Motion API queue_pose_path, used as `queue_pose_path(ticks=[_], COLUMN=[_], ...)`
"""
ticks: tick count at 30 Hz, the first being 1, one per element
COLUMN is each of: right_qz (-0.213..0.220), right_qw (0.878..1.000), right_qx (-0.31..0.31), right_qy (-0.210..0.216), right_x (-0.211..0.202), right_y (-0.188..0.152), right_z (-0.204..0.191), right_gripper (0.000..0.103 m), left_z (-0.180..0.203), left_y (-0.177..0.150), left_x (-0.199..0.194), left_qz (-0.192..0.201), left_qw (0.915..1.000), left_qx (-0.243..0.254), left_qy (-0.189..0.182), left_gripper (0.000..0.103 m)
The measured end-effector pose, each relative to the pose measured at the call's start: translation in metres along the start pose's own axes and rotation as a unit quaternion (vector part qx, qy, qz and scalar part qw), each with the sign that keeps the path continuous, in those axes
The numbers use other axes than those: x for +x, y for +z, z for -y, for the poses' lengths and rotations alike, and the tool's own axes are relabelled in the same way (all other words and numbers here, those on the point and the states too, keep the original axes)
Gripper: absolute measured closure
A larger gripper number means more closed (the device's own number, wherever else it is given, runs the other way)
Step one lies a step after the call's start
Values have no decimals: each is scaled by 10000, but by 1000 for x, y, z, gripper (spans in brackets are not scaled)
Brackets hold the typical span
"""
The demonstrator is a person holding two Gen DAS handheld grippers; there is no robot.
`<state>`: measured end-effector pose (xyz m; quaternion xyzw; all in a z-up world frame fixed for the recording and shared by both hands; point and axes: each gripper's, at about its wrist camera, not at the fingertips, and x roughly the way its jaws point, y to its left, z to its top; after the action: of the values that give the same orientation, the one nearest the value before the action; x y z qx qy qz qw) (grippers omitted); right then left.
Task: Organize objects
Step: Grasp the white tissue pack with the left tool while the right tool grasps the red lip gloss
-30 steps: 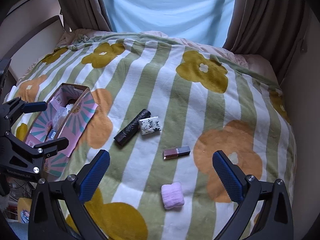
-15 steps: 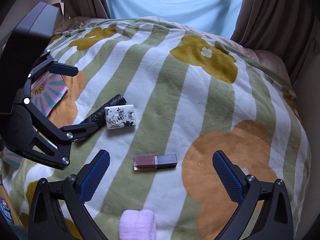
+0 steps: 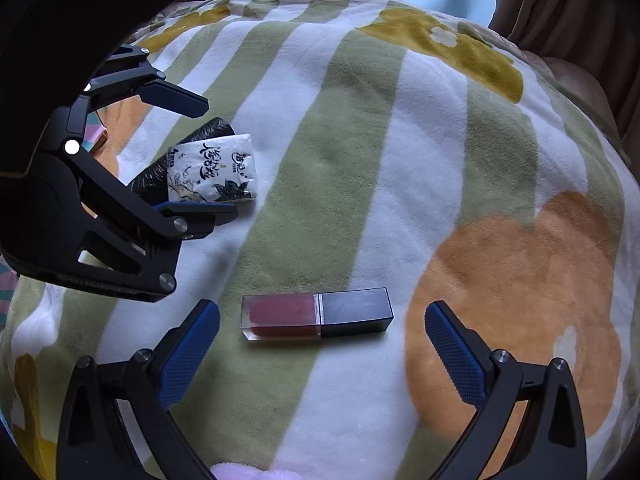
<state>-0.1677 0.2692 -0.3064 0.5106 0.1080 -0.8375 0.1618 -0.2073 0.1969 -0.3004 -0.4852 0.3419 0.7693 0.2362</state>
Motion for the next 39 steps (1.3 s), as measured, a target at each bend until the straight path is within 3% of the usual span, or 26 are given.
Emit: queue_pose_path(ticks=[4, 8, 11, 13, 15, 28, 39], right_qz=[-48, -120, -183, -240, -235, 20, 335], right_qw=[9999, 9998, 9997, 9996, 9997, 10000, 9994], right_qx=[68, 105, 99, 63, 49, 32, -58], right_qy=[60, 103, 140, 124, 74, 46, -60], right_x=[11, 19, 22, 24, 23, -11, -82], right_y=[1, 0, -1, -2, -2, 8, 24], right_z=[3, 2, 1, -1, -1, -2, -21], right_gripper=[1, 1, 9, 20, 22, 22, 22], left_z=[0, 1, 3, 3, 2, -17, -37], left_y=[0, -1, -1, -1, -2, -3, -15], left_x=[8, 12, 14, 13, 12, -16, -101], left_qz=[-21, -41, -73, -62, -51, 67, 405], left_qw=[9999, 9997, 9992, 9994, 9993, 9973, 9872], left_qx=[104, 177, 228, 179, 142, -562, -1499], left_qy=[-87, -187, -310, -306, -338, -472, -373], left_gripper=[27, 44, 57, 58, 59, 59, 59])
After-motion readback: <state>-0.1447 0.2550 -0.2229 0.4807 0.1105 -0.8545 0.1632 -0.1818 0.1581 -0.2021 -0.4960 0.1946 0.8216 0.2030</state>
